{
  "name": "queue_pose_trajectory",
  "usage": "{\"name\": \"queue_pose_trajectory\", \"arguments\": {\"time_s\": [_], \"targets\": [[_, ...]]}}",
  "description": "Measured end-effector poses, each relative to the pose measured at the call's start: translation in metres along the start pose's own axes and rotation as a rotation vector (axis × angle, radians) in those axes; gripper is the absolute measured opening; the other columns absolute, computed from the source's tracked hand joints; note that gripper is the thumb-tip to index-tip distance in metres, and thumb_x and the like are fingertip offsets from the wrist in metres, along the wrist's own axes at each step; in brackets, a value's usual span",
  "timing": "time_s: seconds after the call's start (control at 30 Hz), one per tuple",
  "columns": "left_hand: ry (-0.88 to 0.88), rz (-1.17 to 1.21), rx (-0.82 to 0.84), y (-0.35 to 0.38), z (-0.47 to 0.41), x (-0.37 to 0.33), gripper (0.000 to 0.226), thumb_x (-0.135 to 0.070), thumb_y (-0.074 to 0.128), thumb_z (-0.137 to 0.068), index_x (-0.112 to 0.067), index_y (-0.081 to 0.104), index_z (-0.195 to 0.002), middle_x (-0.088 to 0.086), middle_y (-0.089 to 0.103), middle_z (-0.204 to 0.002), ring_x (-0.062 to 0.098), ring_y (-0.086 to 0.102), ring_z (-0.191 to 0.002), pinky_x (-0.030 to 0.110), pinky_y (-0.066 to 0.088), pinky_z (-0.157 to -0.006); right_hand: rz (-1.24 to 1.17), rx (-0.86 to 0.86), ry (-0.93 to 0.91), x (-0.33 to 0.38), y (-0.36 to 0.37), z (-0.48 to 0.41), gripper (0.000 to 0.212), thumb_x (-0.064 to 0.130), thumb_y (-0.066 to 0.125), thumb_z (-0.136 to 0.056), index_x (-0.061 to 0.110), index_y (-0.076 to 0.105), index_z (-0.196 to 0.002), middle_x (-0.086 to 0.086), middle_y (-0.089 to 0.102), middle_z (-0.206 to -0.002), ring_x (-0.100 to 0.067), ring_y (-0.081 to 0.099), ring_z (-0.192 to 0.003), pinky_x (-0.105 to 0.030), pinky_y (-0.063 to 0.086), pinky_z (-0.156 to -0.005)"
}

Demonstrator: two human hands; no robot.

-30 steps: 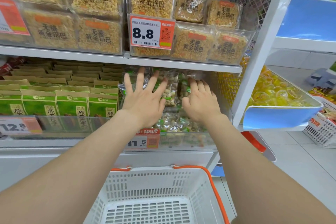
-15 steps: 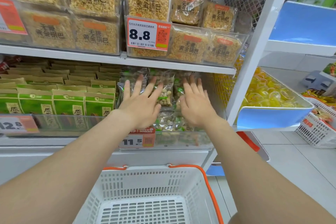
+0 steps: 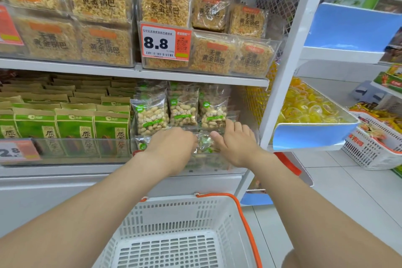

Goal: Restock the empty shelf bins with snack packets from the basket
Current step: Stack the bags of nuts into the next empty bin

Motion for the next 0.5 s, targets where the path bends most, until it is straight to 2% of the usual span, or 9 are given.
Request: {"name": "queue_pose_trajectory", "arguments": {"time_s": [0.07,0.13,0.2,0.23,0.37,0.47,0.5], "targets": [[-0.055,0.03,-0.022,-0.001,-0.006,0.006,0.027,-0.024,0.06,-0.103,-0.024,0.056,-0.077,-0.005,0.053,-0.071,0.028,0.054,-0.073,0.034,0.036,-0.061,0.074,-0.03,-0.029,-0.002,-0.007,-0.003,0.09,0.083,0.011,-0.087,0.011,0.042,-0.13,-0.016,0.056,-0.133,-0.038,0.05,-0.122,-0.048,0.035,-0.095],[-0.082,0.08,-0.033,-0.002,-0.013,0.012,0.021,-0.033,0.065,-0.103,-0.026,0.066,-0.083,-0.004,0.061,-0.077,0.029,0.061,-0.08,0.034,0.038,-0.064,0.064,-0.047,-0.047,-0.003,-0.014,-0.009,0.094,0.092,0.015,-0.074,0.013,0.041,-0.118,-0.012,0.062,-0.116,-0.037,0.057,-0.109,-0.045,0.033,-0.082],[-0.087,0.113,-0.033,-0.002,-0.019,0.017,0.013,-0.039,0.067,-0.102,-0.032,0.073,-0.093,-0.002,0.07,-0.089,0.029,0.068,-0.09,0.033,0.04,-0.067,0.02,-0.049,-0.048,-0.005,-0.017,-0.013,0.09,0.095,0.027,-0.07,0.016,0.037,-0.111,-0.007,0.06,-0.101,-0.036,0.059,-0.102,-0.044,0.034,-0.076],[-0.086,0.124,-0.042,-0.003,-0.022,0.018,0.012,-0.039,0.068,-0.101,-0.033,0.075,-0.095,-0.002,0.07,-0.089,0.029,0.069,-0.09,0.033,0.041,-0.067,0.001,-0.048,-0.047,-0.005,-0.017,-0.015,0.088,0.095,0.032,-0.07,0.016,0.036,-0.111,-0.006,0.059,-0.098,-0.035,0.06,-0.1,-0.044,0.035,-0.075],[-0.106,0.094,-0.068,-0.005,-0.025,0.018,0.01,-0.029,0.067,-0.103,-0.028,0.072,-0.094,-0.004,0.066,-0.085,0.029,0.063,-0.082,0.034,0.039,-0.069,-0.034,-0.011,-0.036,-0.002,-0.015,-0.015,0.08,0.086,0.055,-0.077,0.018,0.031,-0.11,-0.003,0.052,-0.097,-0.035,0.056,-0.101,-0.044,0.035,-0.077],[-0.108,0.03,-0.088,-0.01,-0.019,0.009,0.004,-0.026,0.065,-0.103,-0.027,0.067,-0.106,0.002,0.069,-0.101,0.029,0.063,-0.091,0.035,0.035,-0.07,-0.057,-0.002,-0.023,-0.002,-0.017,-0.013,0.078,0.082,0.056,-0.081,0.016,0.035,-0.116,-0.007,0.057,-0.104,-0.036,0.056,-0.105,-0.045,0.035,-0.079],[-0.104,0.012,-0.111,-0.012,-0.016,0.006,0.011,-0.023,0.066,-0.102,-0.026,0.066,-0.112,0.002,0.069,-0.107,0.029,0.064,-0.098,0.035,0.035,-0.071,-0.044,-0.006,-0.023,-0.002,-0.018,-0.011,0.077,0.082,0.051,-0.085,0.014,0.038,-0.119,-0.01,0.06,-0.11,-0.036,0.056,-0.107,-0.045,0.035,-0.079]]}}
Point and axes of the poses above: each hand's wrist, its own z-axis away from the middle knuckle, its own y-axis out of the palm, x = y × z, the point moved 10 cm from there along -z, towards the middle knuckle
